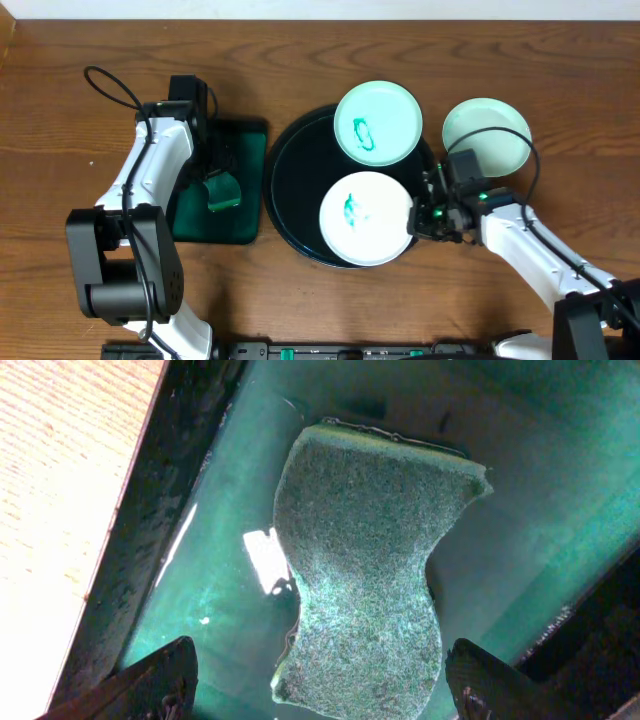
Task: Clean dirty plates on tray and stack at the side
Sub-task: 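Grip the rim of the lower white plate with the right gripper, then dip the sponge in the basin and lift it with the left gripper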
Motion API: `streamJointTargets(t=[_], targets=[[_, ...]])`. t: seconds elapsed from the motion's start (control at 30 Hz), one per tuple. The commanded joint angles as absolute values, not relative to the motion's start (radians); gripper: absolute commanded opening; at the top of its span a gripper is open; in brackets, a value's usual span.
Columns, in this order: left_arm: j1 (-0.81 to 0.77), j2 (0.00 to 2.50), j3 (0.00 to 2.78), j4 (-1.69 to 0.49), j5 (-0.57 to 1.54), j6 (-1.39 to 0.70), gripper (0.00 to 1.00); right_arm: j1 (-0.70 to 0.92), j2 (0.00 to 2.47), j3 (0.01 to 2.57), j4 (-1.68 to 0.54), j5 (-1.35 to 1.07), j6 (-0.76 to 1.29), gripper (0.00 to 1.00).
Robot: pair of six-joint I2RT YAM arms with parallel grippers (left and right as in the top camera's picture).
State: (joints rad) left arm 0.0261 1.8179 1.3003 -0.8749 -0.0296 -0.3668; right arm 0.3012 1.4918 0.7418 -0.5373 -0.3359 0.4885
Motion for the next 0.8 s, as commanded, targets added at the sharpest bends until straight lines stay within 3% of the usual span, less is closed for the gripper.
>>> streamJointTargets(t=[0.0,0.2,0.4,0.7,0.77], targets=[[0.028,1.830,1.293,-0.878,-0.038,-0.368,0.80,0.319,1.505,0.740,-0.474,-0.247,0.452,0.01],[0.028,1.830,1.293,-0.878,-0.038,-0.368,0.80,0.318,1.657,0.740,-0.374,-0.259,0.466,0.01],[0.028,1.834,1.293,-0.844,0.019,-0.368,0.56,0.323,1.735,0.740,-0.326,-0.290,0.462,0.01],[0.028,1.966,1.280,-0.826,0.026,-0.369,0.53,0.323,1.734,0.740,-0.333,-0.302,0.462,0.01],[0.028,2.003,1.280,-0.820,0.026,-0.368,0.46,0.323,1.734,0.740,-0.333,-0.307,0.462,0.01]])
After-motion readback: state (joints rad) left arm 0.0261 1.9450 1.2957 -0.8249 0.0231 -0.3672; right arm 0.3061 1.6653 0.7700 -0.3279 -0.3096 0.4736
